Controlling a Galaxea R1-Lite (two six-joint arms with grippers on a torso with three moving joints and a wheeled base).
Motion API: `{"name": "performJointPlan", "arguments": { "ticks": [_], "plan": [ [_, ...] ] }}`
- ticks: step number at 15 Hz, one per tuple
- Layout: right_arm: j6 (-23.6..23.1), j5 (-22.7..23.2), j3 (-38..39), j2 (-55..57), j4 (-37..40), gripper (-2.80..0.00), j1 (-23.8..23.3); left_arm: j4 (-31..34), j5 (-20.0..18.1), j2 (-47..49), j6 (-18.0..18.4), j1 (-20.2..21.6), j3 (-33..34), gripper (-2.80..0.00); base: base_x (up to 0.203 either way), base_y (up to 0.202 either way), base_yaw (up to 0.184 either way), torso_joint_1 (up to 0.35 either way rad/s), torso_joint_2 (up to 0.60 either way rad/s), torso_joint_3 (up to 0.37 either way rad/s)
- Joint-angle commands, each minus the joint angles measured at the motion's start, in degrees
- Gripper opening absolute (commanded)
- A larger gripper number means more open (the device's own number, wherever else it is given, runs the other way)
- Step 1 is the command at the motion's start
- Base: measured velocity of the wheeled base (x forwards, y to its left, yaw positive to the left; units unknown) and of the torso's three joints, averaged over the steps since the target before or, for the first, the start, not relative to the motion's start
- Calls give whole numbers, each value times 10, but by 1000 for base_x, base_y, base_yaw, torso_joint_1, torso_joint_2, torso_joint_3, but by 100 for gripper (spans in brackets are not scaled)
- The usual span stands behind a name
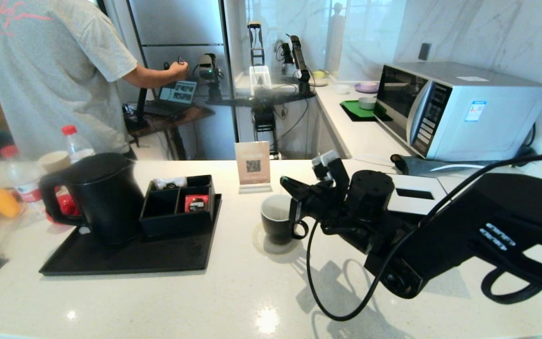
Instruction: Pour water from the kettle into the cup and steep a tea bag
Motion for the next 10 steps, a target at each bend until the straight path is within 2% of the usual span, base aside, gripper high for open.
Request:
{"name": "performJointPlan", "arguments": {
  "ticks": [1, 10],
  "plan": [
    [0, 0, -16, -8, -1, -280, -1, 0, 0, 0, 1, 0, 0, -280, 0, 0, 0, 0, 0, 0],
    [0, -1, -29, -56, 34, -280, -5, 0, 0, 0, 0, 0, 0, -280, 0, 0, 0, 0, 0, 0]
  ]
}}
